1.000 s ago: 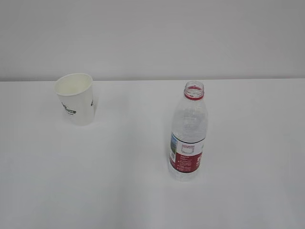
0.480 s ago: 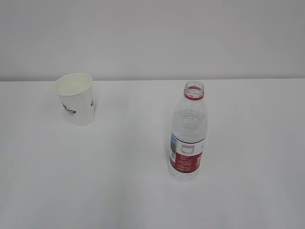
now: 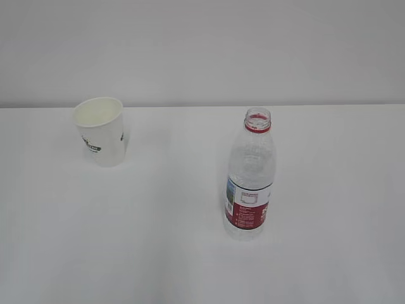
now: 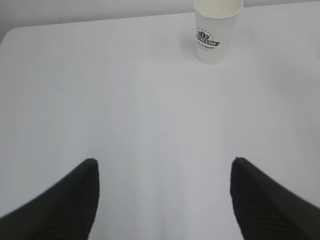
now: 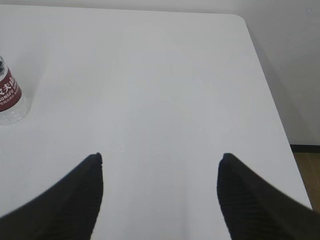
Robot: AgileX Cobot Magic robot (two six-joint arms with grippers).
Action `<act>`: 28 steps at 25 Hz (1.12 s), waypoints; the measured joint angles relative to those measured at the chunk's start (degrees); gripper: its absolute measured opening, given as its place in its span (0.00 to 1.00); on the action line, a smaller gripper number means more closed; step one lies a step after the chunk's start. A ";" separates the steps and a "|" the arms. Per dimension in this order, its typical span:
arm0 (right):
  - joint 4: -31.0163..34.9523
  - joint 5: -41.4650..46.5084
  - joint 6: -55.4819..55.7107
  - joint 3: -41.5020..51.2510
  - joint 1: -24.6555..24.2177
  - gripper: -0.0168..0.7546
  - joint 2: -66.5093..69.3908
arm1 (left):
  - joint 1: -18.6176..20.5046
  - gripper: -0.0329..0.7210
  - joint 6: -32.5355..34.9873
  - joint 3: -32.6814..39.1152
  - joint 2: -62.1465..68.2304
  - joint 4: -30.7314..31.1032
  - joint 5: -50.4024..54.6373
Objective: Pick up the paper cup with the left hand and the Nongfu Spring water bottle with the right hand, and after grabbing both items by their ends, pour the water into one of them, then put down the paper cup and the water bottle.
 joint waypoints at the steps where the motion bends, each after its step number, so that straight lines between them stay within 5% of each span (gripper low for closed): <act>1: 0.00 0.00 0.00 0.00 0.00 0.72 0.00 | 0.00 0.83 0.00 0.00 0.00 0.00 0.00; 28: 0.00 -2.60 -1.28 -0.70 0.00 0.72 0.00 | 0.00 0.78 0.00 -1.38 0.00 0.00 -5.12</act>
